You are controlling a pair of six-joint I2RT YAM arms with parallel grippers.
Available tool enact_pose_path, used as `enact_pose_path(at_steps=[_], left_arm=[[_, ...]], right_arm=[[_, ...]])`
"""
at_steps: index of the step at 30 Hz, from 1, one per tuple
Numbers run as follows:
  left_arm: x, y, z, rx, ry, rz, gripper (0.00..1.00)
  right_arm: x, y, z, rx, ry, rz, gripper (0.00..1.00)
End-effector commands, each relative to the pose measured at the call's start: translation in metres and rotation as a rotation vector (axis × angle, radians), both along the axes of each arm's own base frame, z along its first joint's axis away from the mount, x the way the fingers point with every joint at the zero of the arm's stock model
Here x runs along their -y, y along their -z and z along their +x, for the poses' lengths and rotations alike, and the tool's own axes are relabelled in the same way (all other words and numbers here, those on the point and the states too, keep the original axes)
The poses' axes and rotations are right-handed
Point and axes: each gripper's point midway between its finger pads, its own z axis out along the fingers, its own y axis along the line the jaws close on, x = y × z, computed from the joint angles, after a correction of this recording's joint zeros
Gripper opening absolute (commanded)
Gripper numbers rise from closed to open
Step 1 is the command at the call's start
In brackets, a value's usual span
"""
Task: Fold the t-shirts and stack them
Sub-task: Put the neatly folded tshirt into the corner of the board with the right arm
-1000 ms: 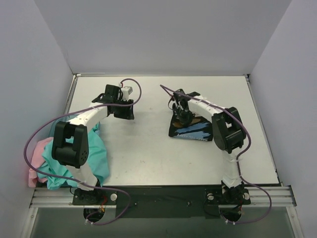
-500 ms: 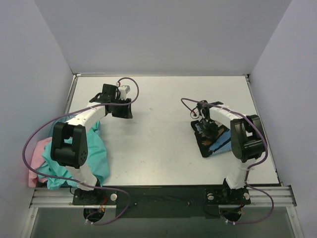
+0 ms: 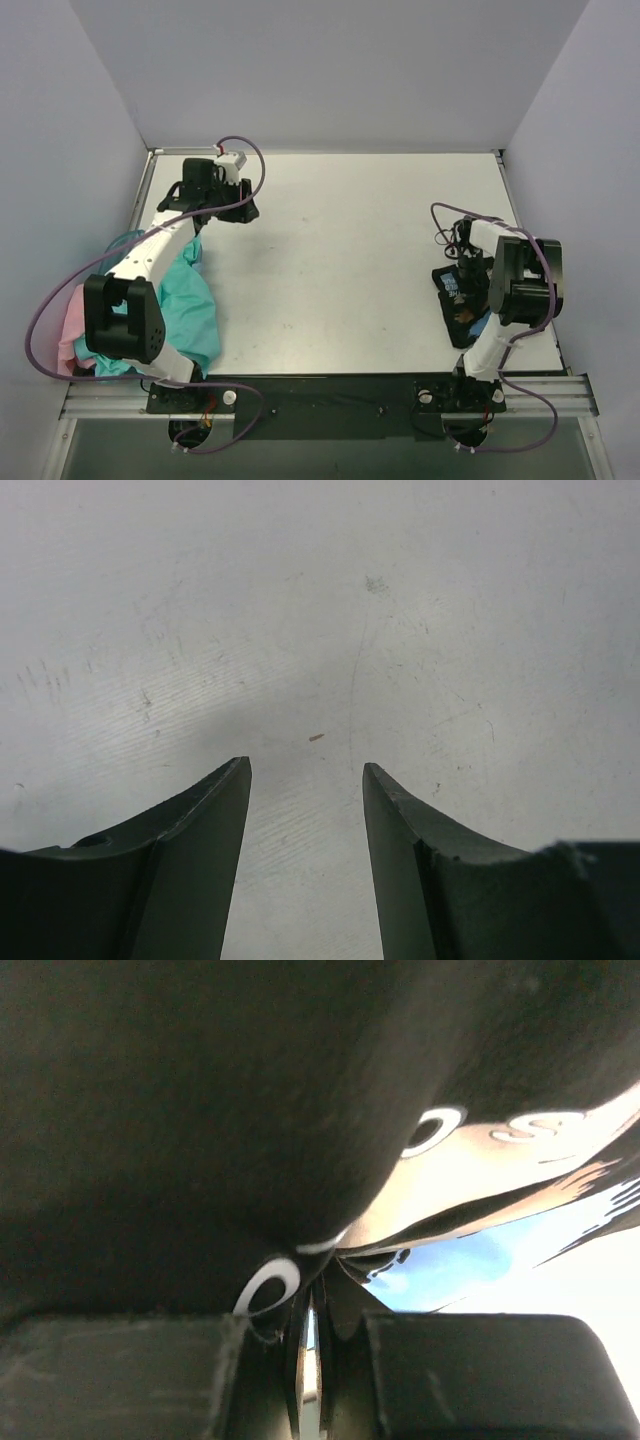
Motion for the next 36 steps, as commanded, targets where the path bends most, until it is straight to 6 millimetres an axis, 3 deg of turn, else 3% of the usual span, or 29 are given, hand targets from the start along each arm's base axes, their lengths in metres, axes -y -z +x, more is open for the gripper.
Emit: enact_pose_path(at_steps=[1,7,26,29,36], left_arm=[[-0.006,-0.035,0.007,0.120,-0.004,-0.029,0.59],[-0.009,-0.050,0.005,0.159,-0.009,-0.024,0.59],[-0.015,-0.042,0.006,0.141,-0.020,-0.015,0.59],[-0.015,-0.041,0.005,0.138,-0.018,-0.017,0.59],[-0.013,-0.037,0.005,0.127,-0.007,-0.024,0.59]], right_arm=[[0.004,-0.001,-0.034,-0.144,0.137,0.004,0.00],[0.022,-0.006,-0.045,-0.187,0.241,-0.024,0.00],[0.037,-0.005,-0.059,-0.101,0.543,0.041,0.00],[0.031,-0.004,-0.050,-0.067,0.538,0.083,0.00],[0.024,-0.030,0.001,0.109,0.365,0.052,0.18]])
